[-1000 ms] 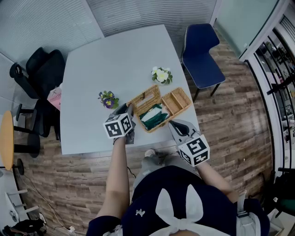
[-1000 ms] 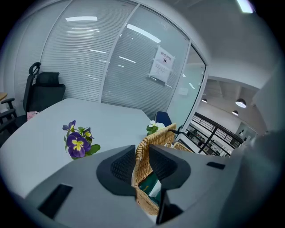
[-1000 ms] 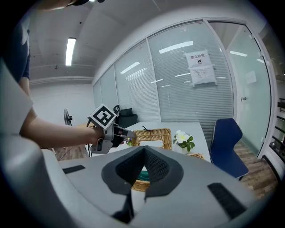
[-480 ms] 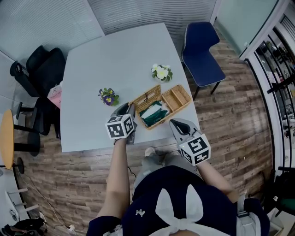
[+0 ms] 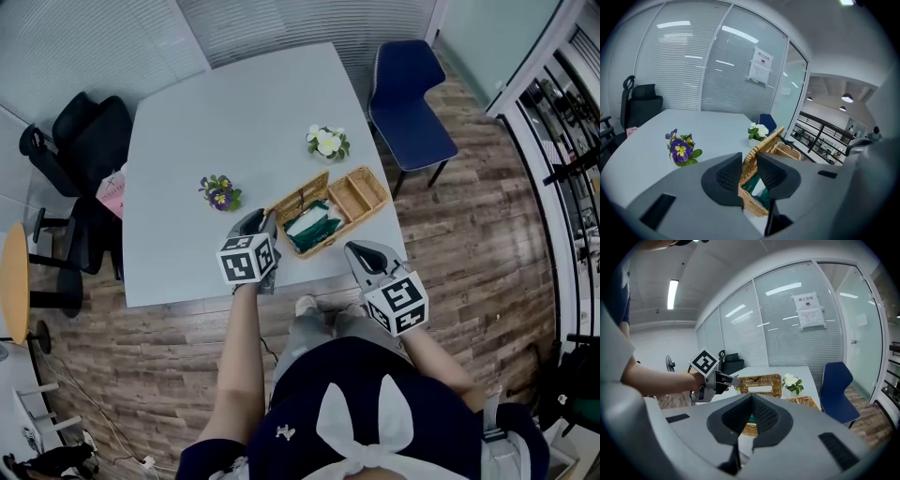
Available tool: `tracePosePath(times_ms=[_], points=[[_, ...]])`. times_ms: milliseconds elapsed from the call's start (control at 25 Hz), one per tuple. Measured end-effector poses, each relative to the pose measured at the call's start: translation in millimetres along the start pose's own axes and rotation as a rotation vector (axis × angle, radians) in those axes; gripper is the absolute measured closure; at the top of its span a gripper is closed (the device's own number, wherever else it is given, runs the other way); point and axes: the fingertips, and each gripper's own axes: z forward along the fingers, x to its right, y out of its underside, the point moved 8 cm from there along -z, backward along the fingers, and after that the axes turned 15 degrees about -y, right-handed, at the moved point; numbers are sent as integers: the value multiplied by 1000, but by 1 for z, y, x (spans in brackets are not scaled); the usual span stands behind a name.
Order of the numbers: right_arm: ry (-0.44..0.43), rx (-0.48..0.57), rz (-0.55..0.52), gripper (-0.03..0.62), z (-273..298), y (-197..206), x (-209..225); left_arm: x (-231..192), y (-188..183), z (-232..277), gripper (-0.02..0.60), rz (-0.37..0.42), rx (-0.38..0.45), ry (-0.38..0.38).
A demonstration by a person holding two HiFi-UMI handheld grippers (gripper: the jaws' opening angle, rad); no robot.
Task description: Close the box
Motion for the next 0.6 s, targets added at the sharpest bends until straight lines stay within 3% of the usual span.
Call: tracePosePath(times_ms=[600], points=[[0,-6,10,589,-5,7,-10,10,11,-10,476,54,5,-10]])
